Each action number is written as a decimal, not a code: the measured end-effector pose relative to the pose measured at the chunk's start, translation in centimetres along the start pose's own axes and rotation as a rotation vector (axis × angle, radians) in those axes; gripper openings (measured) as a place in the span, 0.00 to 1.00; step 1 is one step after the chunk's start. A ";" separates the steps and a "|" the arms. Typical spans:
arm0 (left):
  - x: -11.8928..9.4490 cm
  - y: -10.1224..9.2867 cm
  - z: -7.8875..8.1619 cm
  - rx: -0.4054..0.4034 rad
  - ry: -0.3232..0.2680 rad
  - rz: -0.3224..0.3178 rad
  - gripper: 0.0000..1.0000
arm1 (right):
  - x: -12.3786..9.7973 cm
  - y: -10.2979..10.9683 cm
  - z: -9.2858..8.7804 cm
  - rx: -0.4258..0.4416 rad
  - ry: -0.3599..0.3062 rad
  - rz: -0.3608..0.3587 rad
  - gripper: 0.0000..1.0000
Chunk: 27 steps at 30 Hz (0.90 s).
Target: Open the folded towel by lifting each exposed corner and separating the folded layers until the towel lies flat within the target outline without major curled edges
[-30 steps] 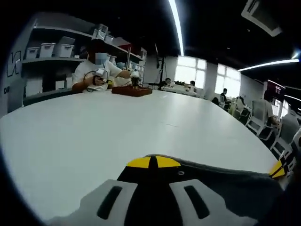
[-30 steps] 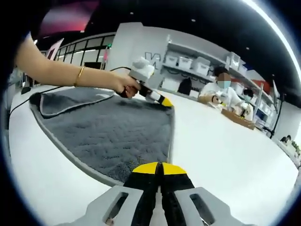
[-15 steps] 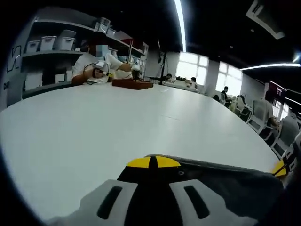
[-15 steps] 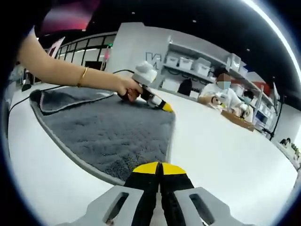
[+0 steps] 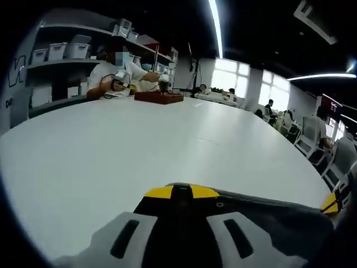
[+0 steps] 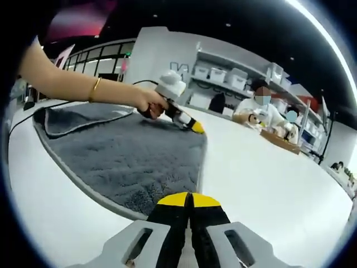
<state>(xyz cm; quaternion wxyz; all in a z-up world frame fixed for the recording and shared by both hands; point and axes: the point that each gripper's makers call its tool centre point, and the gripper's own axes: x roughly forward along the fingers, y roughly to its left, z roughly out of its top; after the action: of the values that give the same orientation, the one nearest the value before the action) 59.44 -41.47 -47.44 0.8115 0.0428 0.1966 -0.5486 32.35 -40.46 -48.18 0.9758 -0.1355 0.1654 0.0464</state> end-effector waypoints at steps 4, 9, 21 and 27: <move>-0.7 -0.1 0.8 0.009 -0.012 0.002 0.13 | 0.0 0.0 0.6 0.011 -0.018 0.001 0.00; -1.3 0.2 1.4 0.014 -0.006 0.000 0.19 | -0.2 0.1 1.4 0.012 -0.040 -0.003 0.00; -4.8 1.1 0.4 0.022 0.009 0.026 0.21 | 0.0 1.3 2.1 0.007 -0.050 0.030 0.00; -6.7 1.8 0.4 0.052 0.016 0.044 0.21 | -0.3 2.4 2.7 -0.006 -0.058 0.050 0.00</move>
<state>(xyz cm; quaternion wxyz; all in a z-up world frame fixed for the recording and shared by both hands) 59.04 -35.07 -44.89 0.8205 0.0723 0.1878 -0.5351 32.60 -37.39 -46.24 0.9782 -0.1331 0.1404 0.0754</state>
